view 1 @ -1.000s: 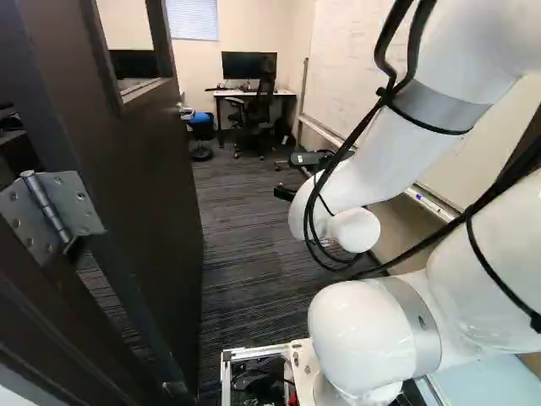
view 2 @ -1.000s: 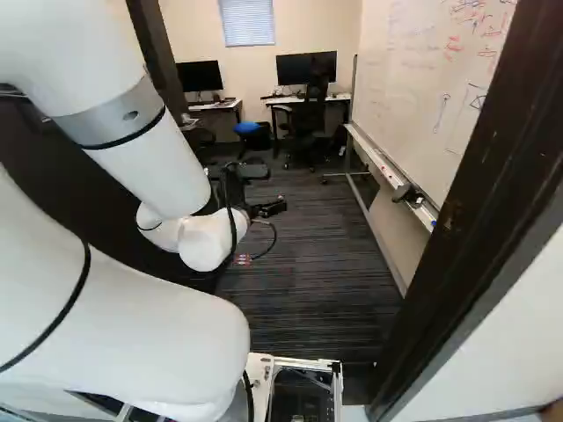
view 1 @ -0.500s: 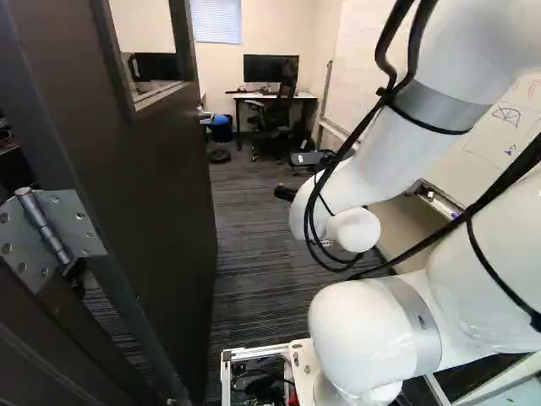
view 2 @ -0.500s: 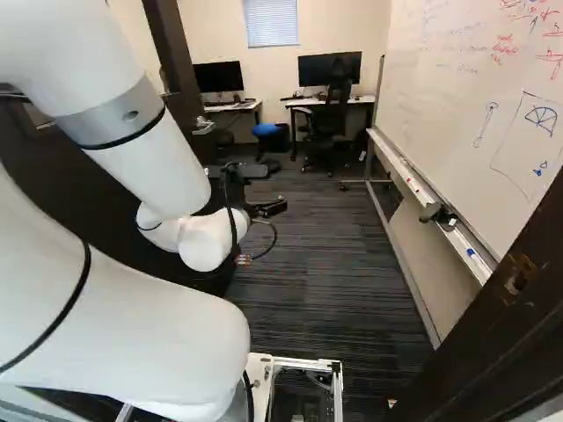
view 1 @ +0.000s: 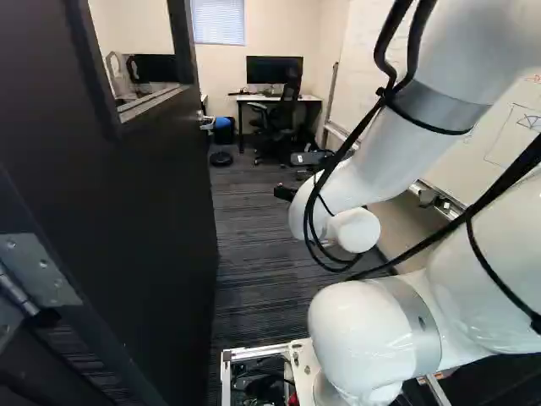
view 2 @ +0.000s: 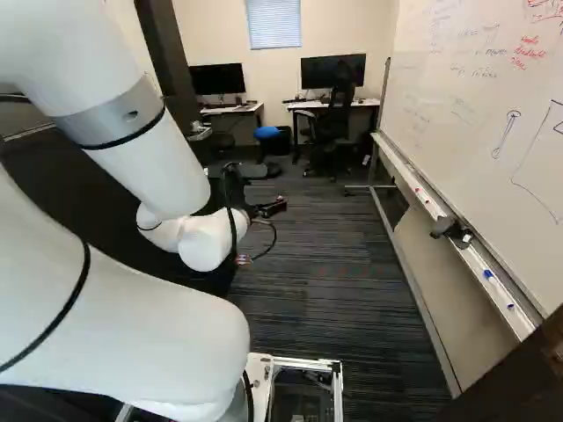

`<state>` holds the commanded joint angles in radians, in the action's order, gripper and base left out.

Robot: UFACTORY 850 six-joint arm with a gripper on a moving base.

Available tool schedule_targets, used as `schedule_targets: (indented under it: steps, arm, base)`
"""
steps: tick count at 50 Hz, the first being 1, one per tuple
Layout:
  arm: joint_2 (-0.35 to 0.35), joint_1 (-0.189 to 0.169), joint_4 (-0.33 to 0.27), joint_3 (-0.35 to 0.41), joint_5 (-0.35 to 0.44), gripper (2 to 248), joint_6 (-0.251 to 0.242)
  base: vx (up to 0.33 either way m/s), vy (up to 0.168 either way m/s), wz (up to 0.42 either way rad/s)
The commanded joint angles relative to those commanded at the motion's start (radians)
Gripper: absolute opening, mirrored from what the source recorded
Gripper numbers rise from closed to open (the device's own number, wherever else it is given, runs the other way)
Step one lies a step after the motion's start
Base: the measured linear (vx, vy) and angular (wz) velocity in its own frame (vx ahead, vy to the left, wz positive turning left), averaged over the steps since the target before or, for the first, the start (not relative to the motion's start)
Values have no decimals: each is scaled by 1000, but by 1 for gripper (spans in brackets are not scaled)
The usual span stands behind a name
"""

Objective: Open the door and move inside

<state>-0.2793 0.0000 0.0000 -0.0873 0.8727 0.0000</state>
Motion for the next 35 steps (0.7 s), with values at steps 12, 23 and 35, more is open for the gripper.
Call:
schedule_targets:
  steps: [12, 23, 35]
  arm:
    - [0, 0, 0, 0, 0, 247, 0]
    - [0, 0, 0, 0, 0, 247, 0]
    - [0, 0, 0, 0, 0, 247, 0]
  base:
    - [191, 6, 7]
    - [190, 7, 4]
    - [191, 7, 18]
